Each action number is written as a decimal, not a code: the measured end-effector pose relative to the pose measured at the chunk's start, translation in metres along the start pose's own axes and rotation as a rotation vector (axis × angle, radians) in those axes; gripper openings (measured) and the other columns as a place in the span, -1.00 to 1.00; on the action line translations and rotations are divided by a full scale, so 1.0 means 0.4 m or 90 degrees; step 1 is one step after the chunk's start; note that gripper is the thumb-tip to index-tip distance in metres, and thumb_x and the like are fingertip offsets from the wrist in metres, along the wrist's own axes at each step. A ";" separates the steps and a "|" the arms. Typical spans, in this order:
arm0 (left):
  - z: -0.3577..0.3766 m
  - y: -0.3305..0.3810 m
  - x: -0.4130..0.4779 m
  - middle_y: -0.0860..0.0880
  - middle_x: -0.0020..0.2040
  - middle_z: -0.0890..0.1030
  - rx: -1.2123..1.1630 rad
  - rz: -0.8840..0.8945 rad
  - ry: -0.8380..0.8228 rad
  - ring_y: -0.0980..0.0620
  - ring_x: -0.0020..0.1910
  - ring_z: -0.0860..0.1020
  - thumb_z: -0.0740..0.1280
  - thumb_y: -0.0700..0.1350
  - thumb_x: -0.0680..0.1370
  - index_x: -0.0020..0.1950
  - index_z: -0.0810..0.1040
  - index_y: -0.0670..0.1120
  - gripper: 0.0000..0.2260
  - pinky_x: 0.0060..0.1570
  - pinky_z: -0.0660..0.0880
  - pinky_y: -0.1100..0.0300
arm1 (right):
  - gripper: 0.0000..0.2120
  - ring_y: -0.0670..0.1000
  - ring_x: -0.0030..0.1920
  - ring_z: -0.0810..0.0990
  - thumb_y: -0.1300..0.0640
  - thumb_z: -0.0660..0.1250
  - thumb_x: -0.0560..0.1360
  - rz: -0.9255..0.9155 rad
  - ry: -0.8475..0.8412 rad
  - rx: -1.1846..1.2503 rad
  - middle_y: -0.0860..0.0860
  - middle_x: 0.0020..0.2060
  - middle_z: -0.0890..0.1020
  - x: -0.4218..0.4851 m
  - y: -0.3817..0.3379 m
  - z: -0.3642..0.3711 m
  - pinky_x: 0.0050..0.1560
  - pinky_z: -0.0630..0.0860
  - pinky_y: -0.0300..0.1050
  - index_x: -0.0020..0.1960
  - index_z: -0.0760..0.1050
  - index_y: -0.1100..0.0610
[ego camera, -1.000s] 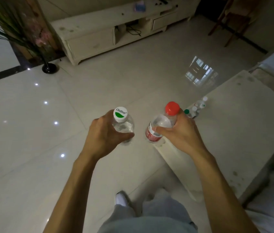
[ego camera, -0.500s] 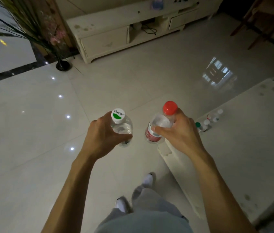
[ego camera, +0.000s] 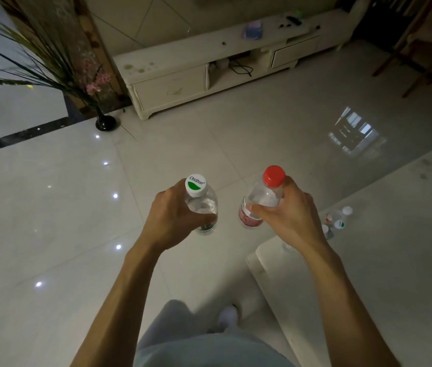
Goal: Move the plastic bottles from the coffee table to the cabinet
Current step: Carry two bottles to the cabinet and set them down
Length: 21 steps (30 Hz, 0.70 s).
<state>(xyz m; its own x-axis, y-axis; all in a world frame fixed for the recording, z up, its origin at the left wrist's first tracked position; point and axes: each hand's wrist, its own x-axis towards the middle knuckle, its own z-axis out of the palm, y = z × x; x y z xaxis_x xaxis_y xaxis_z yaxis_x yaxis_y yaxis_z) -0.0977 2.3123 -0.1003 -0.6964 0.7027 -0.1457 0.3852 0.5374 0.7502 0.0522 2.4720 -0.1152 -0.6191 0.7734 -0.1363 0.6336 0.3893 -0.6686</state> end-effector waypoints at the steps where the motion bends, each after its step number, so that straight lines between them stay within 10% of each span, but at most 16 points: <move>1: 0.002 0.002 0.015 0.05 0.05 0.60 0.000 0.003 -0.003 0.07 0.02 0.55 0.57 -0.05 0.29 0.26 0.50 -0.02 -0.43 -0.12 0.38 0.40 | -0.36 -0.02 0.01 0.54 -0.12 0.52 0.32 0.002 0.001 -0.001 -0.04 0.11 0.59 0.013 0.003 -0.002 0.06 0.42 -0.17 0.30 0.38 0.04; 21: -0.115 -0.052 0.540 0.02 0.05 0.61 -0.012 0.124 -0.098 0.03 0.04 0.56 0.58 -0.08 0.28 0.24 0.51 -0.05 -0.44 -0.03 0.42 0.35 | -0.40 0.03 -0.01 0.61 -0.20 0.52 0.28 0.162 0.072 0.045 -0.06 -0.02 0.62 0.412 -0.134 0.100 0.14 0.56 0.06 0.21 0.42 0.02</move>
<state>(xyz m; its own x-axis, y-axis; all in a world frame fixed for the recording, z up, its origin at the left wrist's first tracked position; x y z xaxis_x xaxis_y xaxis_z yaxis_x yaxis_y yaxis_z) -0.2839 2.4317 -0.1178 -0.5090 0.8558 -0.0924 0.4913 0.3769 0.7852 -0.1024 2.5586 -0.1312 -0.3855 0.8945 -0.2262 0.7257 0.1425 -0.6731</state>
